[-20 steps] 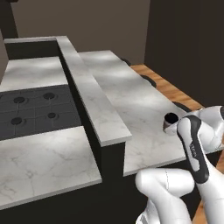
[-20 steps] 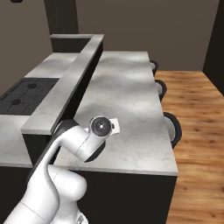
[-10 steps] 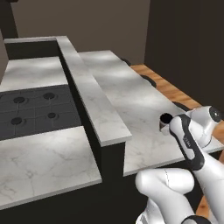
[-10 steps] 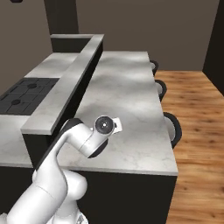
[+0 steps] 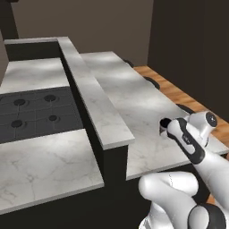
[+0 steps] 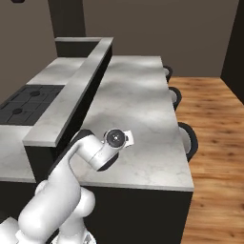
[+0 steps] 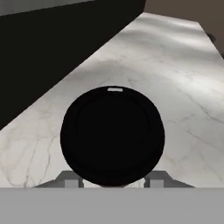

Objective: Move the drinks to the dining counter.

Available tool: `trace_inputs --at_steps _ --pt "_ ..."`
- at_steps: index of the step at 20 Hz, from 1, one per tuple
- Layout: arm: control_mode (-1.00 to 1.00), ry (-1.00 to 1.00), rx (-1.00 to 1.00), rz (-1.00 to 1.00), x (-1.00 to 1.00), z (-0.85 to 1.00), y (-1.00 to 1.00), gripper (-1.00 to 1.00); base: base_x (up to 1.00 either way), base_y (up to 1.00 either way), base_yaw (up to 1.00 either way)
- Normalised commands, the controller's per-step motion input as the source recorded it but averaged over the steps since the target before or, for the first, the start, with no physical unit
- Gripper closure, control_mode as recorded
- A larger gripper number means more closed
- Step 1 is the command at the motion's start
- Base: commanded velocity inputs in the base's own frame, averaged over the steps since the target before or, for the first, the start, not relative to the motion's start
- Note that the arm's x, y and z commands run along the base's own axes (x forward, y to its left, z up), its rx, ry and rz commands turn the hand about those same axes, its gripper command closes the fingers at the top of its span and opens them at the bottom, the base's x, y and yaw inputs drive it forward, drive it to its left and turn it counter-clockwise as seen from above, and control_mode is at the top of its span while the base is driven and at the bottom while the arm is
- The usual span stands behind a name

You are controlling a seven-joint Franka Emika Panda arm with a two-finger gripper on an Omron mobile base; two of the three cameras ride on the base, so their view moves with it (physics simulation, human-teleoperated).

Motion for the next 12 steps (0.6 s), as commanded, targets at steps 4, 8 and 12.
trace_inputs --at_steps 4,8,12 --pt "-1.0 0.04 0.0 0.0 0.24 -0.19 0.0 1.0 0.0 0.0 0.0" --pt "-1.0 0.05 0.0 0.0 0.24 -0.17 0.0 1.0 0.0 0.0 0.0" --pt "-1.0 0.05 0.0 0.0 0.23 -0.17 0.0 1.0 0.0 0.0 0.0"
